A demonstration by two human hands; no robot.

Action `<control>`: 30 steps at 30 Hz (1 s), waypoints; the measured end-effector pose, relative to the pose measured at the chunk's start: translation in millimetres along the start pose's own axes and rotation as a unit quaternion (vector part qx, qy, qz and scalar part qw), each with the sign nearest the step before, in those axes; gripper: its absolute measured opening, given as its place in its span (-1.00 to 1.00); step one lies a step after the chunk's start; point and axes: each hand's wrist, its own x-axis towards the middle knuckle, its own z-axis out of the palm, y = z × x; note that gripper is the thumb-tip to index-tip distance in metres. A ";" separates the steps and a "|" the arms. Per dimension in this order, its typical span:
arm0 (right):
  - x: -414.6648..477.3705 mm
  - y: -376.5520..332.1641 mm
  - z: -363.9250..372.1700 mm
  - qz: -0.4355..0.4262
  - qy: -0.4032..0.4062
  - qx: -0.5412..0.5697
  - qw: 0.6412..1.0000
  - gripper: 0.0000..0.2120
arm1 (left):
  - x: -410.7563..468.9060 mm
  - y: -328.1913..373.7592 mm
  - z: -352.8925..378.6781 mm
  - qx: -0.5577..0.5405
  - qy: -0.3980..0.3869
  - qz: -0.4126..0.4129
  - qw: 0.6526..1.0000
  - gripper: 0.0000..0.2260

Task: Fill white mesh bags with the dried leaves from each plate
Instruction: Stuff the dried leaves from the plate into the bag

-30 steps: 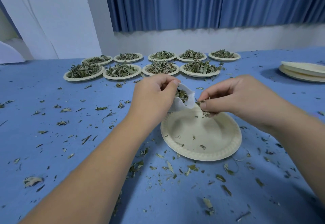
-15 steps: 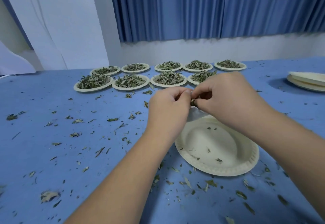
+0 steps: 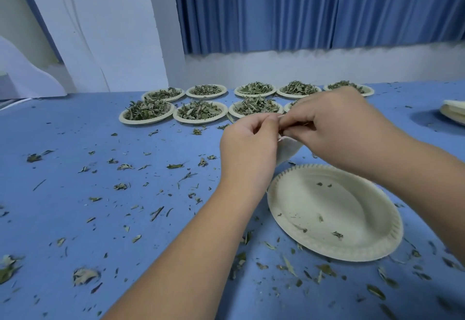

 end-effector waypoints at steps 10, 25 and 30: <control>25.2 9.6 -9.9 -0.062 -0.036 0.073 0.995 -0.83 | 4.5 0.9 -2.1 -0.061 0.040 -0.037 0.997 -0.83; 26.8 43.0 2.6 0.187 -0.311 0.431 0.826 -0.54 | 7.4 -4.3 1.2 -0.068 0.066 -0.018 0.995 -0.83; 26.6 45.1 13.2 0.237 -0.228 0.525 0.785 -0.44 | 5.5 -6.9 3.5 -0.059 0.045 -0.002 0.997 -0.78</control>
